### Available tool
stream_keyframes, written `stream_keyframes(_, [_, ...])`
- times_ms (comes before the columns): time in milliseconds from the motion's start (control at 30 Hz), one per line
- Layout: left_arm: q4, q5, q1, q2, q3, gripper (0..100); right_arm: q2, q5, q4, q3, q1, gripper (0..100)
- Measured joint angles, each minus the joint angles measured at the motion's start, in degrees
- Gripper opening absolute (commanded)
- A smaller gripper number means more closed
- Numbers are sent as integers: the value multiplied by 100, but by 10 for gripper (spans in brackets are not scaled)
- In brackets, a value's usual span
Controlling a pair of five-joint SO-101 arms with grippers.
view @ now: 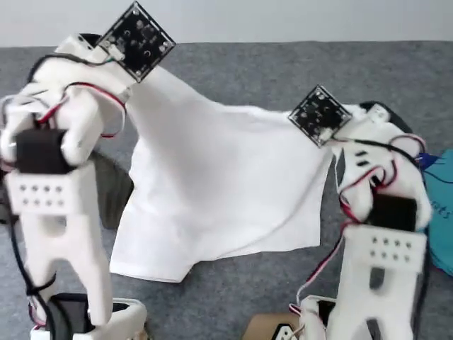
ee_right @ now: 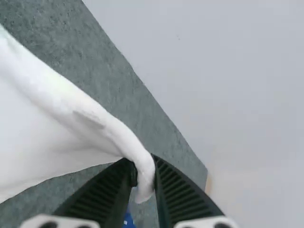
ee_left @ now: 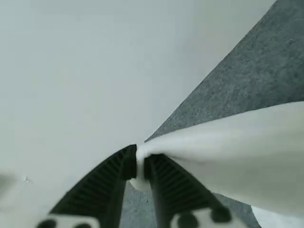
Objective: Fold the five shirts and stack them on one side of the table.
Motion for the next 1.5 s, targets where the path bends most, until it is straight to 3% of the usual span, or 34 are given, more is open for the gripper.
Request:
stream_keyframes(267, [-2620,26,-44,114,2119,2,1723,0,-1486,-123,0,11])
stream_keyframes(533, [-3640,0,-431,1248,2242,2,3473,0,-2048,-1389,-9,11])
stream_keyframes(967, [-3815,0,-642,2980,800,2,6022,26,-2057,-3833,-211,11])
stream_keyframes(1500, [-3815,0,-1046,4018,-440,2,8580,360,-2057,-6505,-360,11])
